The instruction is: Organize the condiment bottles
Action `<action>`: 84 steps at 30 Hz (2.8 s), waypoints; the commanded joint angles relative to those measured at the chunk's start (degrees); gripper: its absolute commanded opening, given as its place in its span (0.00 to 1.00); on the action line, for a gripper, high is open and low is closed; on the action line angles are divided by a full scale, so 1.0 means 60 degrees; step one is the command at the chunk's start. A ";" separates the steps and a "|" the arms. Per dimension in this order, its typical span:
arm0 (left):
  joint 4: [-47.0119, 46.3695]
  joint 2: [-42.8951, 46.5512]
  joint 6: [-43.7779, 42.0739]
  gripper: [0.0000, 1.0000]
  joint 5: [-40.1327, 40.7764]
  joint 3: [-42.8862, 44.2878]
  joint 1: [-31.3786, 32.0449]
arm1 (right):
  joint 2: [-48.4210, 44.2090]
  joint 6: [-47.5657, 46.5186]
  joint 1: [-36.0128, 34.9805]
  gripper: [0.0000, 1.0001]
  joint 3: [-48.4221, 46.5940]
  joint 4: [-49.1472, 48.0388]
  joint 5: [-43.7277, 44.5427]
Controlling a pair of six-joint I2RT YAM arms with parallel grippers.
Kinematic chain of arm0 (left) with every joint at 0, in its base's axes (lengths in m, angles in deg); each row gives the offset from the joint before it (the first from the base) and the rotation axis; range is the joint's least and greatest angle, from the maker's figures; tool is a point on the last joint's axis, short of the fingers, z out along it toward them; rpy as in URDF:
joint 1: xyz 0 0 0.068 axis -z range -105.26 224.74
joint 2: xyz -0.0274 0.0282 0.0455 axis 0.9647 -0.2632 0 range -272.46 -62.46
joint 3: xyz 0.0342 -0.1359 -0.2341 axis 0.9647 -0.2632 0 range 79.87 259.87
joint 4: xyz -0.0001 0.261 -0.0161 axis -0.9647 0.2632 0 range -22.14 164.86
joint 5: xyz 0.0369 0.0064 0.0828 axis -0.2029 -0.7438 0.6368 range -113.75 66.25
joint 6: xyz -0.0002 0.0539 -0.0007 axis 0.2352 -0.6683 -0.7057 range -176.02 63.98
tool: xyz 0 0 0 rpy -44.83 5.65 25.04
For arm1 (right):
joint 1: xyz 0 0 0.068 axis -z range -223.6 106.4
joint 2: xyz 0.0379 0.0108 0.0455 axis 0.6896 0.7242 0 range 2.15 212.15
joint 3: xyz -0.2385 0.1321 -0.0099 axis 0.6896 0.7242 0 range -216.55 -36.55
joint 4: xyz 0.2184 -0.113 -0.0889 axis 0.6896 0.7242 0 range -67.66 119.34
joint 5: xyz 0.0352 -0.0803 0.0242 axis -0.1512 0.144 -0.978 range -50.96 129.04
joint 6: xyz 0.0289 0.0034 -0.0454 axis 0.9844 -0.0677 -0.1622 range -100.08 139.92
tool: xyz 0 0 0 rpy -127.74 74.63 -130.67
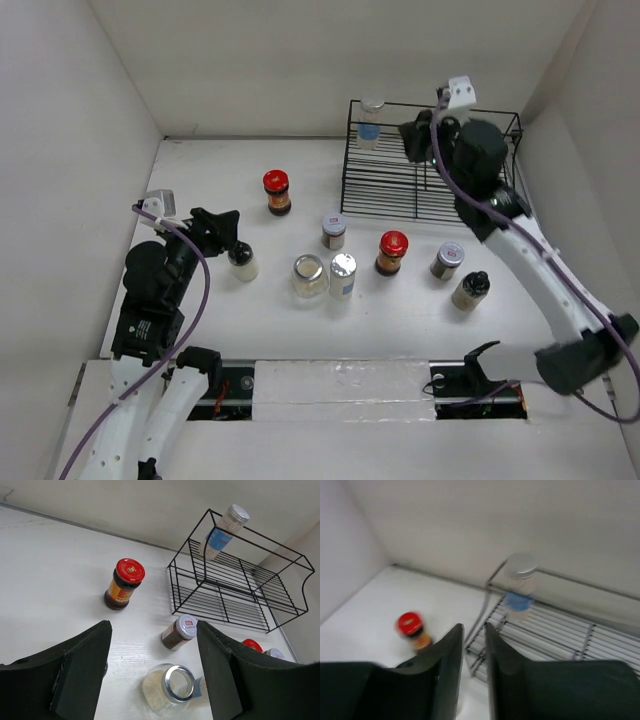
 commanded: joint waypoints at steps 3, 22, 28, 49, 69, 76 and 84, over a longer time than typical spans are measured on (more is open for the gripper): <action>-0.0295 -0.0032 -0.0040 0.65 0.0058 -0.0026 -0.0039 | -0.2109 0.0536 -0.2390 0.64 0.3834 -0.0758 0.0174; -0.0295 -0.0237 0.0048 0.69 -0.0162 -0.0026 -0.0039 | -0.1033 0.0551 -0.5238 1.00 0.5409 0.0371 0.1185; -0.0295 -0.0150 0.0048 0.70 -0.0162 -0.0026 -0.0039 | 0.0040 0.0564 -0.5238 0.79 0.5202 -0.0625 0.1432; -0.0295 -0.0164 -0.0040 0.70 -0.0396 -0.0026 -0.0039 | -0.1133 -0.0314 -0.0804 0.40 -0.0298 -0.0027 0.0805; -0.0207 -0.0164 -0.0040 0.71 -0.0499 -0.0026 -0.0039 | 0.5564 -0.0402 0.2203 0.36 -0.8174 0.3374 -0.1057; -0.0207 -0.0164 -0.0040 0.71 -0.0396 -0.0026 -0.0039 | 0.5740 -0.0402 0.2203 0.36 -0.7515 0.3373 -0.1144; -0.0207 -0.0267 -0.0040 0.71 -0.0484 -0.0026 -0.0039 | 0.6368 -0.0490 0.1765 0.39 -0.6884 0.3022 -0.0866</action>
